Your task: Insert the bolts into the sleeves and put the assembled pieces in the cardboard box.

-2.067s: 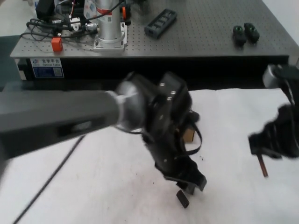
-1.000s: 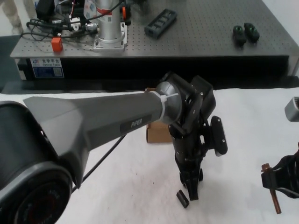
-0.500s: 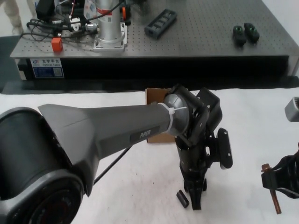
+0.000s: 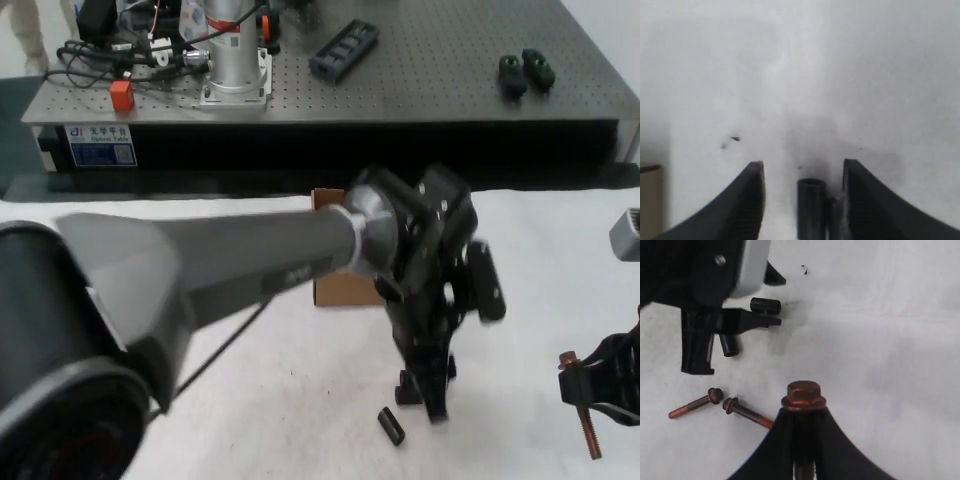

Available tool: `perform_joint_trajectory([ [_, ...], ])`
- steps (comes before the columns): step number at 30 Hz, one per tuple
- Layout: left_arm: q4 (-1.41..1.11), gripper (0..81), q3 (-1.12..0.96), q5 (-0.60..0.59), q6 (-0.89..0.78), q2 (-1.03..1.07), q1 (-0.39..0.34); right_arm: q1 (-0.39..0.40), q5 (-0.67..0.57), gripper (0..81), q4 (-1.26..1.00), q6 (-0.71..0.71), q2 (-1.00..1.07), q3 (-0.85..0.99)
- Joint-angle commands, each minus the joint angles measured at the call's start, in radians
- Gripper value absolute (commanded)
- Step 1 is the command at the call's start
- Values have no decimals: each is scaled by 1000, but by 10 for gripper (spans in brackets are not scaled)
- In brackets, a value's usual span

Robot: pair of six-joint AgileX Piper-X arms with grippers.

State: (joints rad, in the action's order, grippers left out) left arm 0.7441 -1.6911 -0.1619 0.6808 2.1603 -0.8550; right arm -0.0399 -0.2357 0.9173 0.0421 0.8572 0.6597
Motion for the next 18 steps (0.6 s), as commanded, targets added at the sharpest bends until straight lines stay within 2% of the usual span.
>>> perform_joint_trajectory([
  [1, -50, 356, -8, 1, -11, -45, 34, -5, -29, 27, 5, -4, -9, 2],
  [14, 48, 355, -8, -30, 70, 13, 46, -5, -37, 27, -6, -4, -9, 2],
  [18, 62, 283, -5, -13, 85, 26, 45, -5, -37, 27, -8, -4, -9, 2],
])
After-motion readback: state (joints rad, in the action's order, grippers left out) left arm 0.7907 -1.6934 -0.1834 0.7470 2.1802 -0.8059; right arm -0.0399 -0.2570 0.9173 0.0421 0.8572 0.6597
